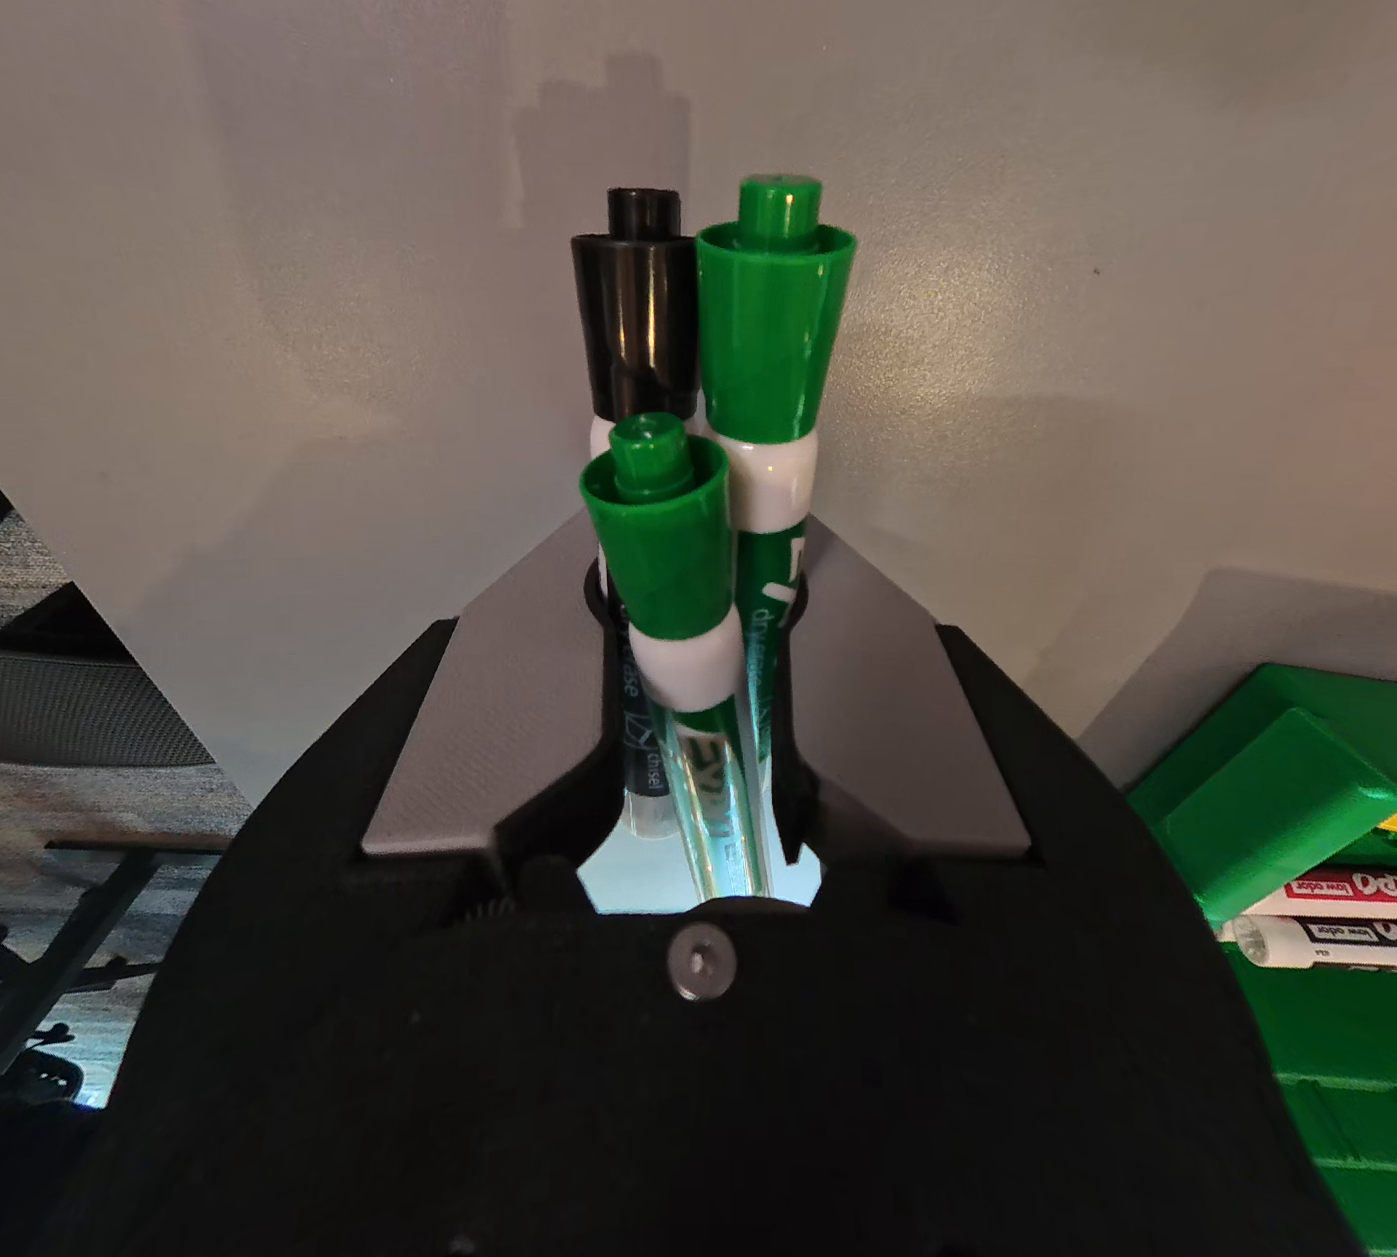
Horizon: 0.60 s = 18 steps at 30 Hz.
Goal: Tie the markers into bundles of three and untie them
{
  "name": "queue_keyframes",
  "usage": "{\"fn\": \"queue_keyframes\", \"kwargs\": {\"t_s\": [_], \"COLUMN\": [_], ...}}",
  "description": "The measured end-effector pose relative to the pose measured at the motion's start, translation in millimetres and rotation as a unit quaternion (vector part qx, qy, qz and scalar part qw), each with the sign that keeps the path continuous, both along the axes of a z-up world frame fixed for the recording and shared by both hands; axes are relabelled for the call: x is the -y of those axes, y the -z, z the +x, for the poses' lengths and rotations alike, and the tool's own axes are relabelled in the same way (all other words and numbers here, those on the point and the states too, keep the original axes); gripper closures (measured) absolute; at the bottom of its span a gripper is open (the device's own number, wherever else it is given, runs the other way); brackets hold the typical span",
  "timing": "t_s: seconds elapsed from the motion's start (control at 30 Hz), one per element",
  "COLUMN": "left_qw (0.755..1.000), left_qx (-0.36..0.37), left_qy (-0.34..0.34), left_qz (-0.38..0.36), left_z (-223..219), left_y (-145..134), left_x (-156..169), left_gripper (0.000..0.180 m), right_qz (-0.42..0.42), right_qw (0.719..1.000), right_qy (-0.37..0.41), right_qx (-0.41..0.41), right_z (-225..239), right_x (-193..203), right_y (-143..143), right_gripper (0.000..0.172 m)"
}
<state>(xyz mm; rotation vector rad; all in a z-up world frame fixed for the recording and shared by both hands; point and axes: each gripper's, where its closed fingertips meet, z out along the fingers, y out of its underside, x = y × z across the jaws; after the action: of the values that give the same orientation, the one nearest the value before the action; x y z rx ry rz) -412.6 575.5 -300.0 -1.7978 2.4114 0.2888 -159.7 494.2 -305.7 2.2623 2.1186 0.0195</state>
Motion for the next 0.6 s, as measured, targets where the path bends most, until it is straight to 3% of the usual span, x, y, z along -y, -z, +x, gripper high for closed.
{"fn": "queue_keyframes", "kwargs": {"t_s": [0.3,0.6], "left_qw": [0.991,0.951], "left_qx": [0.13,0.304], "left_qy": [-0.025,-0.029], "left_qz": [-0.028,-0.048], "left_z": [21,60], "left_y": [-8,-28], "left_x": [9,27], "left_gripper": [0.129,0.129], "right_qz": [0.002,0.001], "right_qw": [1.0,1.0], "right_qy": [0.0,0.002], "right_qx": [-0.003,-0.012], "right_z": [0,0], "right_x": [1,1], "right_y": [0,1], "right_gripper": [0.135,0.135]}}
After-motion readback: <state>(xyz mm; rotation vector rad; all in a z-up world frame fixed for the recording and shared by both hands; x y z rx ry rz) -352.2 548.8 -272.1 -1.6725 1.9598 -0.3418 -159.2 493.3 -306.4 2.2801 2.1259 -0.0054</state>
